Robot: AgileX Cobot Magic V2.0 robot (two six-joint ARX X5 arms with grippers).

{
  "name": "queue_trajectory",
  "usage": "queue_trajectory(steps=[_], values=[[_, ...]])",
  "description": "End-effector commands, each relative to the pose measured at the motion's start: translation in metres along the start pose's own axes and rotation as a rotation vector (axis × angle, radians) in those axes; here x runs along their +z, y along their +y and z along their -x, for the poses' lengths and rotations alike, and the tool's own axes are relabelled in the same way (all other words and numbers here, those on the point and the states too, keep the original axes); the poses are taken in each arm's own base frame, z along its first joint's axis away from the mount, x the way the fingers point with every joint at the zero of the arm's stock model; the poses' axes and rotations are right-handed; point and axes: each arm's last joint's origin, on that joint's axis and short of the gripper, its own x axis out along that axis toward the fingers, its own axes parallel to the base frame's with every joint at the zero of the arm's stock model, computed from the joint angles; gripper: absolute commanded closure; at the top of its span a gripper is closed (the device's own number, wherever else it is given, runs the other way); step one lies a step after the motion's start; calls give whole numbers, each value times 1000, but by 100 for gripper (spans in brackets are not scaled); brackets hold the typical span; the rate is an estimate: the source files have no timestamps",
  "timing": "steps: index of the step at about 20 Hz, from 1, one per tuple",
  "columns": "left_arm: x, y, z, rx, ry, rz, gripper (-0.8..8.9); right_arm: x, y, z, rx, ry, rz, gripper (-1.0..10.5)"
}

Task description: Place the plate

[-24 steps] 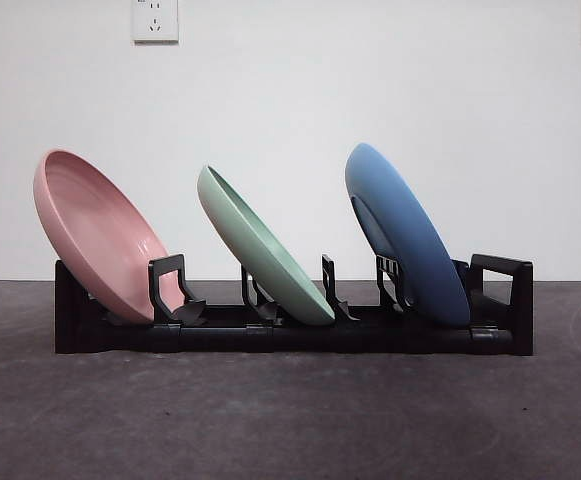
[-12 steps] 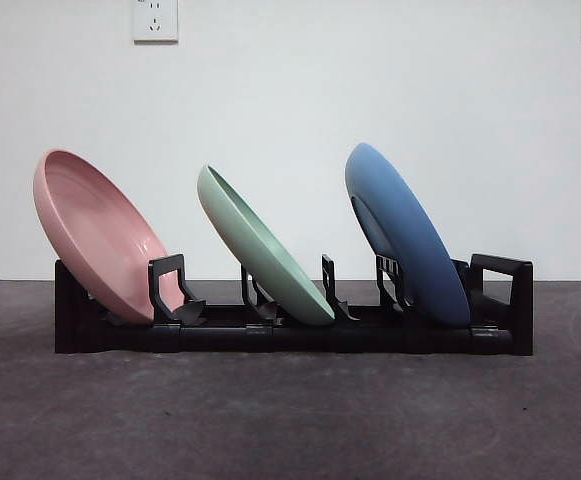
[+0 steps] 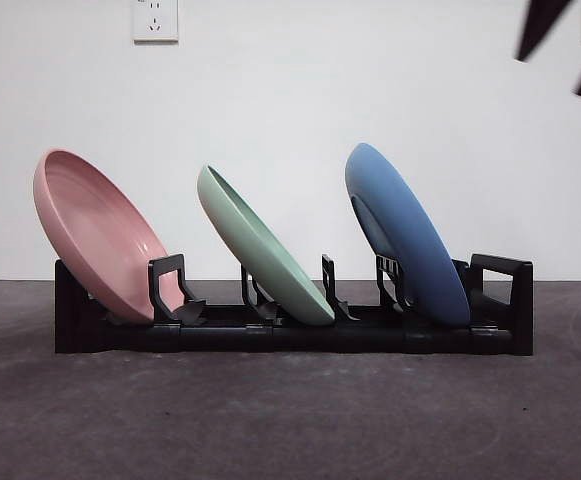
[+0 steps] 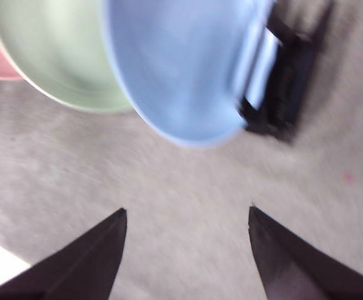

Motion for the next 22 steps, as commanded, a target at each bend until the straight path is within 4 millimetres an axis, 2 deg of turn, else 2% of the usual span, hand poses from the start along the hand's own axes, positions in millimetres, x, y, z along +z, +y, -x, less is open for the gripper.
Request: queue_trajectory(steps=[1, 5, 9, 15, 19, 22], values=[[6, -2, 4, -9, -31, -17, 439, 30, 12, -4, 18, -3, 30, 648], [6, -2, 4, -9, -30, -13, 439, 66, 35, -21, 12, -18, 106, 648], [6, -2, 4, -9, -30, -13, 439, 85, 52, -51, -4, 7, 157, 651], [9, -3, 4, -13, -53, -20, 438, 92, 61, -100, -24, 50, 192, 679], [9, -3, 4, -13, -54, -20, 439, 95, 60, -122, -61, 68, 196, 686], [9, -3, 4, -13, -56, -21, 438, 95, 57, -133, -67, 89, 193, 771]])
